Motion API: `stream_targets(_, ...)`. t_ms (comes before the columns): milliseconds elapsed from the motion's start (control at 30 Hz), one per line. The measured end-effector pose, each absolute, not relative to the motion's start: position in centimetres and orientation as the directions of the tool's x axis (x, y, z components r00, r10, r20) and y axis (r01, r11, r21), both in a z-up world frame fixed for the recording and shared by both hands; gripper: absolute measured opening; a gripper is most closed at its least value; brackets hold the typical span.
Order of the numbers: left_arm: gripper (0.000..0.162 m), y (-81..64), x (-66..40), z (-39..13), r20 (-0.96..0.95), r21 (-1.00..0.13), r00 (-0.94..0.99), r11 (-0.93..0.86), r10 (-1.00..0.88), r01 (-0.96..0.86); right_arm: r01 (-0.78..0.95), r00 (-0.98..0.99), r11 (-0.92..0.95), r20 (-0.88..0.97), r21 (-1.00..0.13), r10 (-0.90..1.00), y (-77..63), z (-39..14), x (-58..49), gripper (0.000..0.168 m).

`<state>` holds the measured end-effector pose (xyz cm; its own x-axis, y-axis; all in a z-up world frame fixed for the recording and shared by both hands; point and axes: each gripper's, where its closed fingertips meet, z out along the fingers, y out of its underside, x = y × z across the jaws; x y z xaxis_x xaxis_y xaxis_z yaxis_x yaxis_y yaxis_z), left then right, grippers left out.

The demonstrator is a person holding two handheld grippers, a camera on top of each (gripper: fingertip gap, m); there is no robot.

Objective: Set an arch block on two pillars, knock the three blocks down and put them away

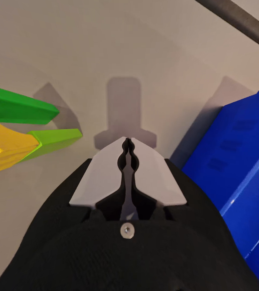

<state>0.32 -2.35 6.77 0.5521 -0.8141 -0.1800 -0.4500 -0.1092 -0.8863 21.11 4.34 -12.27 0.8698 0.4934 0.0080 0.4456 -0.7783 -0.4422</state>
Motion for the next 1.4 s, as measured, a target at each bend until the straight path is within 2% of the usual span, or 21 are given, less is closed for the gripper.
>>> stream_targets(933,0.0,-2.2,-1.5,7.5,-0.188,-0.883,0.588,-0.127,-0.787,-0.452,0.444,0.868,-0.775,0.001,-0.449,0.497,4.3,-12.6,19.4,0.001)
stream_targets(1000,0.0,-2.1,-1.4,7.4,-0.193,-0.88,0.589,-0.127,-0.785,-0.458,0.464,0.826,-0.718,-0.04,-0.519,0.562,4.5,-12.2,16.2,0.001)
stream_targets(1133,0.0,-1.9,-1.2,6.8,-0.197,-0.869,0.587,-0.136,-0.786,-0.475,0.49,0.619,-0.506,-0.125,-0.709,0.775,3.0,-10.2,7.5,0.001)
stream_targets(1233,0.0,-1.8,-1.3,6.4,-0.201,-0.859,0.585,-0.146,-0.786,-0.491,0.498,0.558,-0.392,-0.06,-0.773,0.828,2.5,-8.5,6.0,0.001)
stream_targets(1400,0.0,-1.7,-1.5,6.4,-0.191,-0.86,0.588,-0.154,-0.786,-0.486,0.384,0.498,-0.225,-0.004,-0.895,0.867,1.0,-1.9,6.4,0.001)
